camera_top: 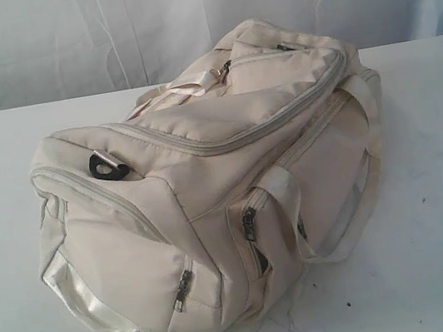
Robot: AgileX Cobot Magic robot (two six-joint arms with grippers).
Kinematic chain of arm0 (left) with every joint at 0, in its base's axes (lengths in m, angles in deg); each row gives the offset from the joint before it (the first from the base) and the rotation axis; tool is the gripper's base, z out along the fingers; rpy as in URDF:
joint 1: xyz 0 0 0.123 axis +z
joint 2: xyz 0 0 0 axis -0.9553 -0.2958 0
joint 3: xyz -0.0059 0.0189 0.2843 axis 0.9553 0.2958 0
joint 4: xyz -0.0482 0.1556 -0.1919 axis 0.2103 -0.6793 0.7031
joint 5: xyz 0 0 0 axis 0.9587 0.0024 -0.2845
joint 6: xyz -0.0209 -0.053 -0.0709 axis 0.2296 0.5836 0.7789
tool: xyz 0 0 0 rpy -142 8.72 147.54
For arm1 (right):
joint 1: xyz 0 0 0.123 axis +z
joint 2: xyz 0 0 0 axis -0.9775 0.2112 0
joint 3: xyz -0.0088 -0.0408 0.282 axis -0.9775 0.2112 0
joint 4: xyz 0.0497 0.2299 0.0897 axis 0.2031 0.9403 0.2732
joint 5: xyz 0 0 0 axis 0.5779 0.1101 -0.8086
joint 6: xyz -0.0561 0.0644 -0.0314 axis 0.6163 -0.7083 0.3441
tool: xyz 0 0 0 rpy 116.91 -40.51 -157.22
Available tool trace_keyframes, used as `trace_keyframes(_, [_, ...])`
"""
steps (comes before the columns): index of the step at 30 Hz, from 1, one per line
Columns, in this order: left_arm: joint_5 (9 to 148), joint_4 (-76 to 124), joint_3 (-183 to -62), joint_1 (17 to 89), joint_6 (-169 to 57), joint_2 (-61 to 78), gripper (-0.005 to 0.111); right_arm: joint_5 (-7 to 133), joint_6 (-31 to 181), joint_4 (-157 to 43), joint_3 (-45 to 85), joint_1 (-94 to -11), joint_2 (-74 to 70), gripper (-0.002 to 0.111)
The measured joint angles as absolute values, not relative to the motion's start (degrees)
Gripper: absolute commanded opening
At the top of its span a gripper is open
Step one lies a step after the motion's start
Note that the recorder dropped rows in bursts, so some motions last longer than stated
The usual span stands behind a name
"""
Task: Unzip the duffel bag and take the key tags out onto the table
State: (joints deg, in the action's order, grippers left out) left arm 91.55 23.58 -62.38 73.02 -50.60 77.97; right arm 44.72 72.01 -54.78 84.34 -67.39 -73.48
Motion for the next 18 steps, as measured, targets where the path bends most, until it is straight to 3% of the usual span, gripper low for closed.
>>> trace_keyframes(18, [90.04,23.58,-62.38,73.02,-50.6,77.97,0.0,44.72,72.01,-55.02,84.34,-67.39,-73.48,0.0])
